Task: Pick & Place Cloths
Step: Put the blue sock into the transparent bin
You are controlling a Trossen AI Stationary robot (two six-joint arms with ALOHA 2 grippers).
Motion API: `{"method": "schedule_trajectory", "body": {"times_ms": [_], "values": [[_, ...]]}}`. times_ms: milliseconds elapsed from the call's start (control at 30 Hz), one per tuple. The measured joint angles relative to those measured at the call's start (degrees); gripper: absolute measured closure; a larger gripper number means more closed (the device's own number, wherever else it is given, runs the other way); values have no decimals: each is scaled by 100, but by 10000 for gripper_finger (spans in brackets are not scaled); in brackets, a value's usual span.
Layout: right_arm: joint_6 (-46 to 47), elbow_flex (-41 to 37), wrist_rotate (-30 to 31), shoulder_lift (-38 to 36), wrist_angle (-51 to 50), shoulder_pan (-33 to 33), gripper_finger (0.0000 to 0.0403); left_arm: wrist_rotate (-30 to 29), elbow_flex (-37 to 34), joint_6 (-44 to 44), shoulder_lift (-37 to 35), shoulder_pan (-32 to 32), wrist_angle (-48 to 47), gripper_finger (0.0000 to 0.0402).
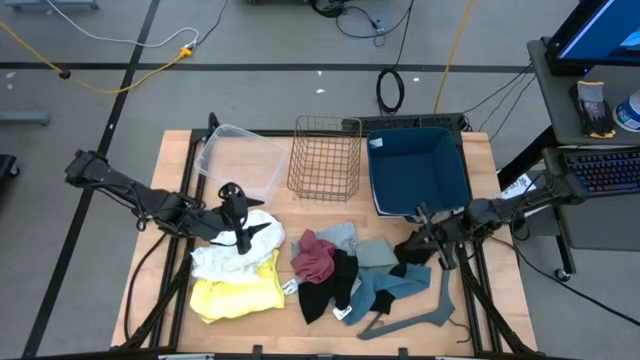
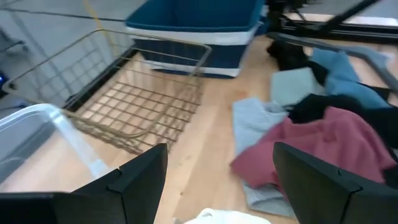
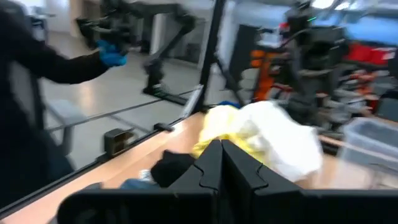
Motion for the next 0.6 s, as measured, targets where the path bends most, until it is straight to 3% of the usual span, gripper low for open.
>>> {"method": "schedule_trajectory", "body": {"times_ms": [233, 433, 600], "values": [[-294, 531, 101, 1426, 293, 506, 403, 441, -2, -130, 0, -141, 2, 105], [-651, 1474, 1248, 2730, -401, 1005, 396, 487, -2, -316, 0, -209, 4, 105], [-287, 2244, 1957, 3697, -1232, 1264, 359, 489, -2, -327, 0, -233, 34, 105]]}}
